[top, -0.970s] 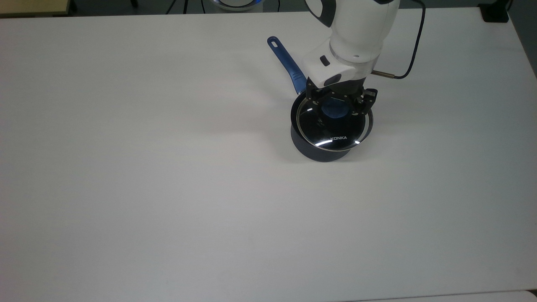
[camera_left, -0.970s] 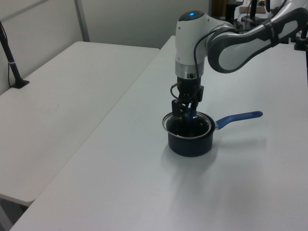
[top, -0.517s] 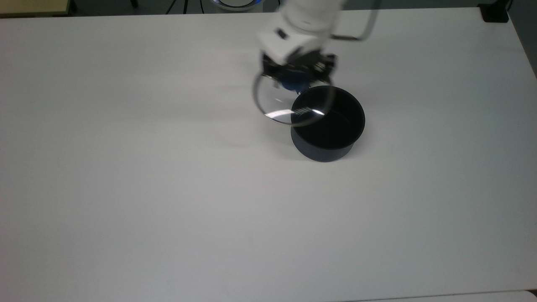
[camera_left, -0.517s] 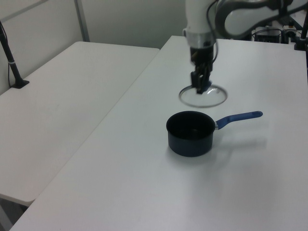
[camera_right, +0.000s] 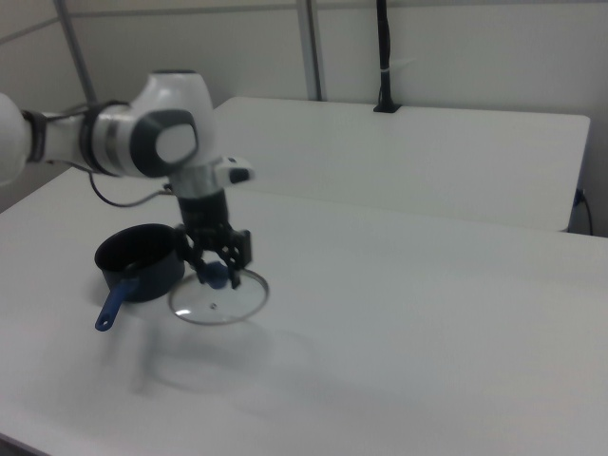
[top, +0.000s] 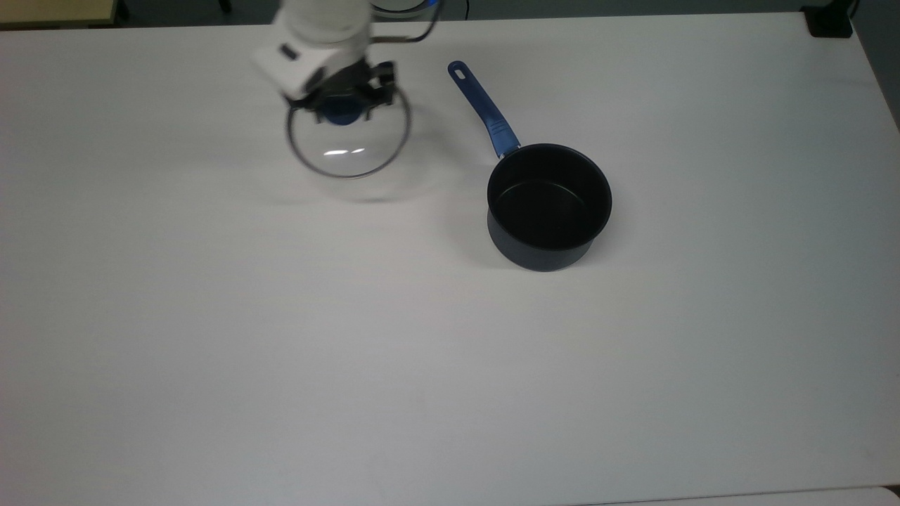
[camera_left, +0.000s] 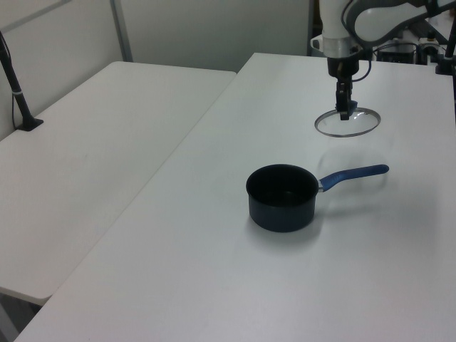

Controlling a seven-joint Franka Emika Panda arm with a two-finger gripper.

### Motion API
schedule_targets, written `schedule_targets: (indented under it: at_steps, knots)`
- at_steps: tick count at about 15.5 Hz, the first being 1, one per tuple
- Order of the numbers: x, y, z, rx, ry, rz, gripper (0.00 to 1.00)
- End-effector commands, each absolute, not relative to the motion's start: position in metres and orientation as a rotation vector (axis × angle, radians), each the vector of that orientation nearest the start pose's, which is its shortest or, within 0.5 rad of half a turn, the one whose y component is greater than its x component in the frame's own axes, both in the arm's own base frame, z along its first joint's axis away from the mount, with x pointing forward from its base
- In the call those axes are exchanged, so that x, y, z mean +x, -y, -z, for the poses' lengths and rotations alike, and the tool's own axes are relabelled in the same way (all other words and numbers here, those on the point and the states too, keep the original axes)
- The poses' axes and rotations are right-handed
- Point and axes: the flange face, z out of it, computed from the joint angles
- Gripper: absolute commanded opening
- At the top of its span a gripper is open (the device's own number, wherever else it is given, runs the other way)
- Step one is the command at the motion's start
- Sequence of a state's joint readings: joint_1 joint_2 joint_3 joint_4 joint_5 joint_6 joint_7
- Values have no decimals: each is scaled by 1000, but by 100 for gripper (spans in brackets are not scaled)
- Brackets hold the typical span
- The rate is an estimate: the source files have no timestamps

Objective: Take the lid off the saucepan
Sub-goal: 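Lower the held glass lid onto the table beside the saucepan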

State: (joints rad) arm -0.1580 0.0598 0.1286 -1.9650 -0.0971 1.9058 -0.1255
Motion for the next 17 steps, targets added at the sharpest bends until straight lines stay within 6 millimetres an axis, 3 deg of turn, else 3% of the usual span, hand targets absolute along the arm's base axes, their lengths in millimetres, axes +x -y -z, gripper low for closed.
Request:
schedule_targets:
  at_steps: [1,3,6,9,10,11,14,17]
  knots:
    - [544,56,-398,-3248,254,-117,64]
    - [541,62,-371,-3261,270,-103,64]
    - [543,69,-349,-3259,262,-137,64]
    - [544,79,-351,-3262,225,-126,73]
    - [544,79,-354,-3259,215,-120,81]
    - [546,80,-359,-3260,186,-111,97]
    - [548,75,-378,-3277,-7,-47,100]
    - [560,72,-446,-3288,-201,19,100]
